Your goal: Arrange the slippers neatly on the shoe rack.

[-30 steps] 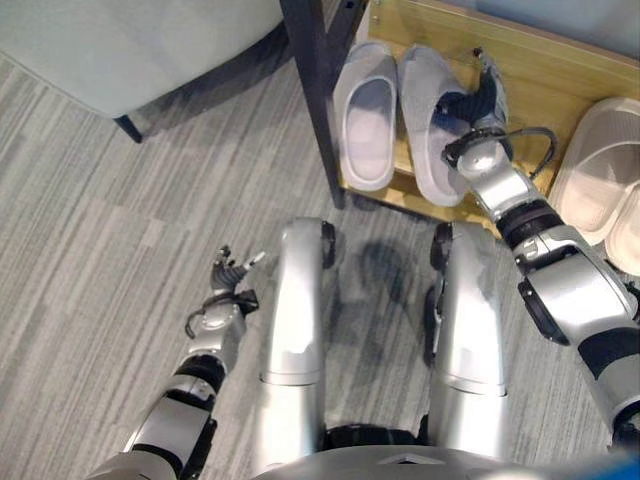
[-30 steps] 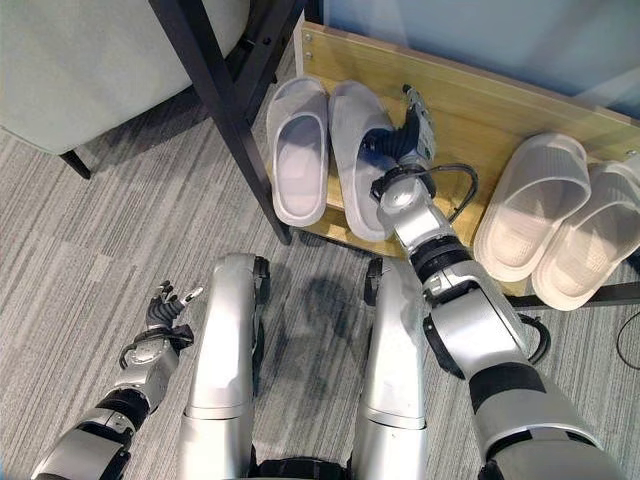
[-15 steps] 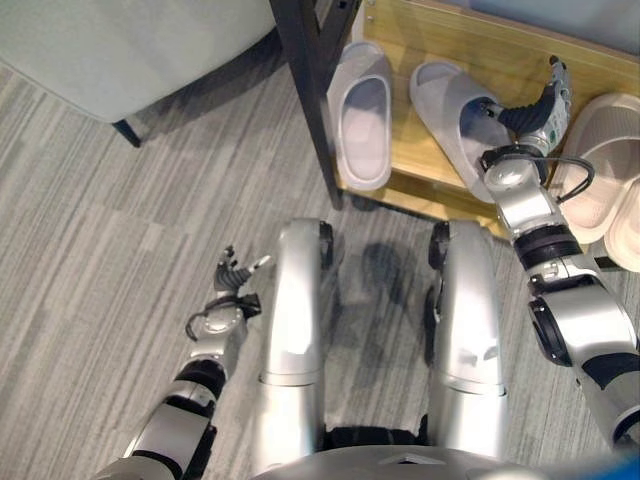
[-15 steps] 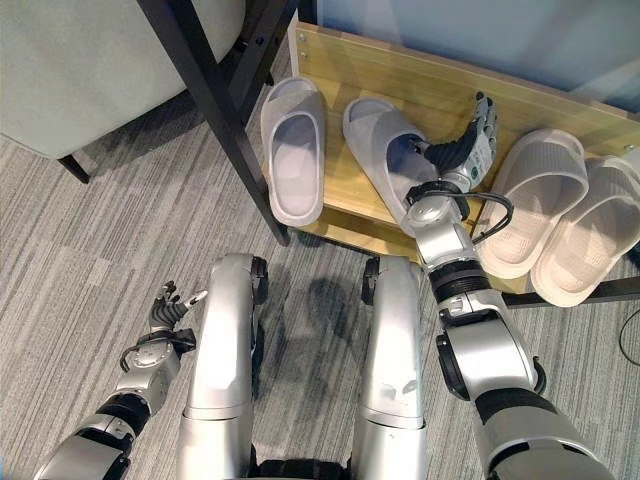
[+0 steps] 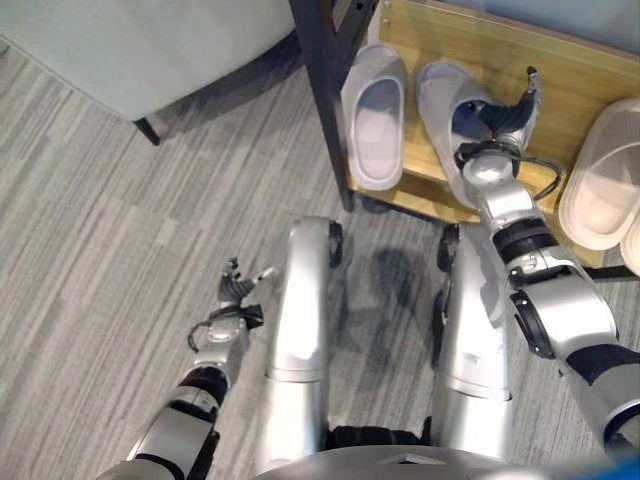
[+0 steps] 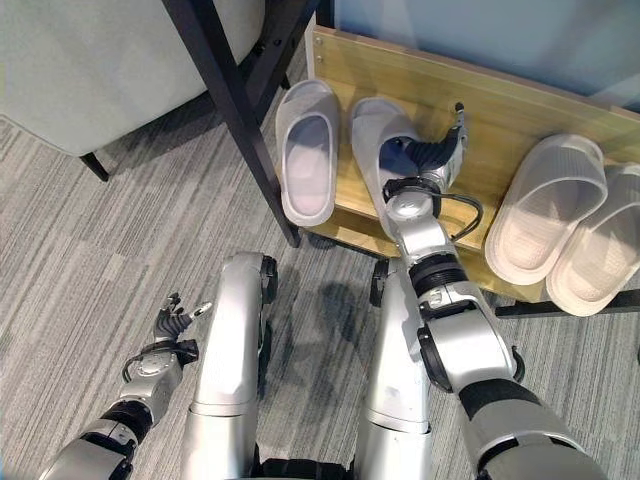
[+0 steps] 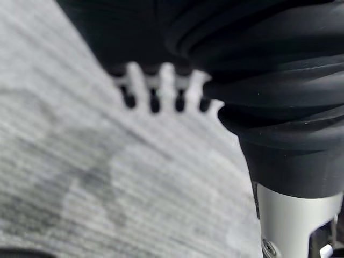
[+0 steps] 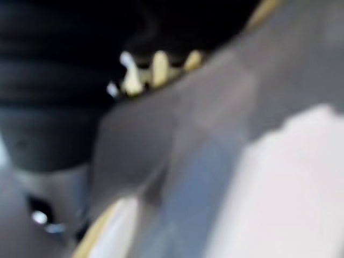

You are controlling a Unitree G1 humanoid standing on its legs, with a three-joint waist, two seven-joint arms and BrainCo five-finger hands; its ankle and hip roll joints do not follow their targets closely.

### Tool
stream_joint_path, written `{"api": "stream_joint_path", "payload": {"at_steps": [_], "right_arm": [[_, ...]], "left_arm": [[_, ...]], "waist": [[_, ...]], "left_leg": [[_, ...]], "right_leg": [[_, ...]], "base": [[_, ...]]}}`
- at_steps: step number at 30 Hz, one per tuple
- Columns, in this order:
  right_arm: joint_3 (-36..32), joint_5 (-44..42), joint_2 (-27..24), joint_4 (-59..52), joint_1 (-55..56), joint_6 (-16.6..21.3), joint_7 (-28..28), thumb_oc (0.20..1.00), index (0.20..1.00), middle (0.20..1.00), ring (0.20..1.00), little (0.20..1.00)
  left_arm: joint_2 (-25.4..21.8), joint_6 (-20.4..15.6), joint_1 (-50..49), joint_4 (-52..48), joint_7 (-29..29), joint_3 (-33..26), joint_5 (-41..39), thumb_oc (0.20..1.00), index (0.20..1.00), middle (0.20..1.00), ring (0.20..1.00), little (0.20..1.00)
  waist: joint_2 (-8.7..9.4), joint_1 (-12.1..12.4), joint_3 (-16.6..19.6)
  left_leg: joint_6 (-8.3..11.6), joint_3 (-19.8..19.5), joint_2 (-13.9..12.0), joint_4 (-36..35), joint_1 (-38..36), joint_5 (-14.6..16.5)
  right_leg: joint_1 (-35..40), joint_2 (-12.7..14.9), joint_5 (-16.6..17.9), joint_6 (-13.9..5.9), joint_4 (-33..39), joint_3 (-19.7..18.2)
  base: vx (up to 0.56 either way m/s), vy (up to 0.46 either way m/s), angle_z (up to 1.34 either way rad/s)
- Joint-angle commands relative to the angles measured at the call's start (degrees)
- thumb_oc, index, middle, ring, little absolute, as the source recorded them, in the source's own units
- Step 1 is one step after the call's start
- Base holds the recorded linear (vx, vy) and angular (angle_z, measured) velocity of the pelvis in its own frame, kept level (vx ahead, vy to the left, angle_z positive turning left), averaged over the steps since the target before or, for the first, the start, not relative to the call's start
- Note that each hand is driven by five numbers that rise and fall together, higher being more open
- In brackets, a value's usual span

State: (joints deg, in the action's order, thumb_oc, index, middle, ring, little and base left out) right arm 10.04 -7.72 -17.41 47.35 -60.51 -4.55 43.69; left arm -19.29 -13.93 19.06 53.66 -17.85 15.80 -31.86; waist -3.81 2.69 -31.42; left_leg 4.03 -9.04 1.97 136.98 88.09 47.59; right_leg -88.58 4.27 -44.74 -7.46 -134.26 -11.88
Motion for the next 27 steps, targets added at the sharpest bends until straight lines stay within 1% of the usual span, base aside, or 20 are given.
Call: {"api": "stream_joint_path", "payload": {"at_steps": [1, 6, 10, 12, 14, 15, 16, 17, 21, 24, 25, 26, 27], "right_arm": [[3.02, -1.49, -0.23, -5.43, -3.99, 4.59, 2.97, 1.000, 1.000, 1.000, 1.000, 1.000], [2.37, -0.30, 0.40, -9.68, -1.53, 4.42, 3.34, 1.000, 1.000, 1.000, 1.000, 1.000], [1.74, 2.69, 0.30, -14.47, 1.73, 3.58, 2.95, 1.000, 1.000, 1.000, 1.000, 1.000], [1.64, 5.54, -0.03, -16.36, 3.27, 1.94, 2.46, 1.000, 1.000, 1.000, 1.000, 1.000], [1.97, 9.60, -0.75, -17.00, 4.28, -0.47, 1.08, 1.000, 1.000, 1.000, 1.000, 1.000], [2.35, 11.80, -1.12, -17.72, 4.93, -1.88, -0.01, 1.000, 1.000, 1.000, 1.000, 1.000], [3.10, 16.19, -2.13, -18.01, 5.41, -4.03, -1.51, 1.000, 1.000, 1.000, 1.000, 1.000], [3.08, 16.28, -2.13, -18.10, 5.45, -4.11, -1.57, 1.000, 1.000, 1.000, 1.000, 1.000], [4.54, 23.73, -4.48, -16.22, 5.65, -7.63, -6.54, 1.000, 1.000, 1.000, 1.000, 1.000], [5.03, 28.41, -6.20, -15.23, 4.97, -9.88, -9.12, 1.000, 1.000, 1.000, 1.000, 1.000], [5.03, 28.42, -6.20, -15.24, 4.97, -9.89, -9.13, 1.000, 1.000, 1.000, 1.000, 1.000], [4.65, 31.46, -7.25, -15.86, 4.81, -11.15, -10.31, 1.000, 1.000, 1.000, 1.000, 1.000], [4.61, 31.54, -7.25, -15.94, 4.83, -11.19, -10.39, 1.000, 1.000, 1.000, 1.000, 1.000]], "left_arm": [[0.77, -1.21, -2.27, -2.24, -0.48, 4.32, 1.61, 1.000, 1.000, 1.000, 1.000, 1.000], [0.97, -1.00, -2.29, -2.21, -0.15, 4.23, 1.93, 1.000, 1.000, 1.000, 1.000, 1.000], [0.98, -0.74, -2.65, -2.99, 0.48, 3.94, 2.27, 1.000, 1.000, 1.000, 1.000, 1.000], [0.97, -0.46, -2.89, -3.26, 0.91, 3.83, 2.50, 1.000, 1.000, 1.000, 1.000, 1.000], [0.87, -0.21, -3.22, -3.55, 1.44, 3.72, 3.16, 1.000, 1.000, 1.000, 1.000, 1.000], [0.92, -0.01, -3.42, -3.56, 1.74, 3.66, 3.32, 1.000, 1.000, 1.000, 1.000, 1.000], [0.98, 0.29, -3.63, -3.55, 2.22, 3.44, 3.75, 1.000, 1.000, 1.000, 1.000, 1.000], [0.99, 0.29, -3.63, -3.55, 2.22, 3.43, 3.76, 1.000, 1.000, 1.000, 1.000, 1.000], [0.85, 0.64, -4.04, -3.23, 4.02, 2.52, 3.87, 1.000, 1.000, 1.000, 1.000, 1.000], [0.52, 1.17, -4.51, -3.06, 5.08, 2.06, 4.25, 1.000, 1.000, 1.000, 1.000, 1.000], [0.52, 1.17, -4.51, -3.06, 5.08, 2.06, 4.25, 1.000, 1.000, 1.000, 1.000, 1.000], [0.32, 1.76, -4.87, -3.10, 5.95, 1.50, 4.66, 1.000, 1.000, 1.000, 1.000, 1.000], [0.32, 1.76, -4.86, -3.10, 5.97, 1.50, 4.67, 1.000, 1.000, 1.000, 1.000, 1.000]], "waist": [[-1.73, 2.92, 1.62], [-1.64, 2.38, 1.62], [-1.60, 1.85, 1.62], [-1.59, 1.59, 1.62], [-1.63, 1.50, 1.62], [-1.65, 1.47, 1.62], [-1.68, 1.43, 1.62], [-1.69, 1.41, 1.62], [-1.70, 1.38, 1.62], [-1.78, 1.28, 1.62], [-1.78, 1.28, 1.62], [-1.78, 1.25, 1.62], [-1.78, 1.25, 1.62]], "left_leg": [[-7.35, 4.01, 2.87, 3.51, 0.32, -0.40], [-7.44, 4.24, 2.74, 3.84, 0.09, -0.32], [-7.48, 4.48, 2.76, 3.89, -0.11, -0.38], [-7.48, 4.60, 2.80, 3.95, -0.17, -0.48], [-7.50, 4.65, 2.82, 4.10, -0.07, -0.49], [-7.47, 4.63, 2.82, 4.17, -0.08, -0.53], [-7.42, 4.73, 2.91, 4.13, -0.06, -0.64], [-7.42, 4.73, 2.91, 4.12, -0.06, -0.64], [-7.31, 4.80, 3.01, 4.07, 0.13, -0.84], [-7.26, 4.77, 3.00, 4.12, 0.30, -0.84], [-7.26, 4.77, 3.00, 4.12, 0.31, -0.84], [-7.28, 4.85, 3.02, 4.24, 0.27, -0.77], [-7.29, 4.85, 3.02, 4.25, 0.29, -0.77]], "right_leg": [[3.84, -1.81, 11.31, 7.79, -0.36, -5.48], [3.71, -2.04, 11.30, 7.85, -0.55, -5.89], [3.61, -2.23, 11.26, 7.95, -0.71, -6.12], [3.66, -2.20, 11.25, 7.99, -0.85, -6.19], [3.58, -2.17, 11.19, 8.04, -1.00, -6.20], [3.61, -2.18, 11.18, 8.08, -1.03, -6.20], [3.57, -2.17, 11.19, 8.13, -1.08, -6.24], [3.57, -2.16, 11.19, 8.13, -1.08, -6.25], [3.45, -2.12, 11.03, 8.18, -1.13, -6.36], [3.34, -2.13, 10.99, 8.16, -1.25, -6.36], [3.34, -2.13, 10.99, 8.16, -1.26, -6.36], [3.26, -2.13, 11.00, 8.16, -1.36, -6.42], [3.25, -2.13, 10.99, 8.16, -1.37, -6.43]], "base": [[0.00, 0.000, 0.00], [0.00, 0.000, 0.00], [0.00, 0.000, 0.00], [0.00, 0.000, 0.00], [0.00, 0.000, 0.00], [0.00, 0.000, 0.00], [0.00, 0.000, 0.00], [0.00, 0.000, 0.00], [0.00, 0.000, 0.00], [0.00, 0.000, 0.00], [0.00, 0.000, 0.00], [0.00, 0.000, 0.00], [0.00, 0.000, 0.00]]}}
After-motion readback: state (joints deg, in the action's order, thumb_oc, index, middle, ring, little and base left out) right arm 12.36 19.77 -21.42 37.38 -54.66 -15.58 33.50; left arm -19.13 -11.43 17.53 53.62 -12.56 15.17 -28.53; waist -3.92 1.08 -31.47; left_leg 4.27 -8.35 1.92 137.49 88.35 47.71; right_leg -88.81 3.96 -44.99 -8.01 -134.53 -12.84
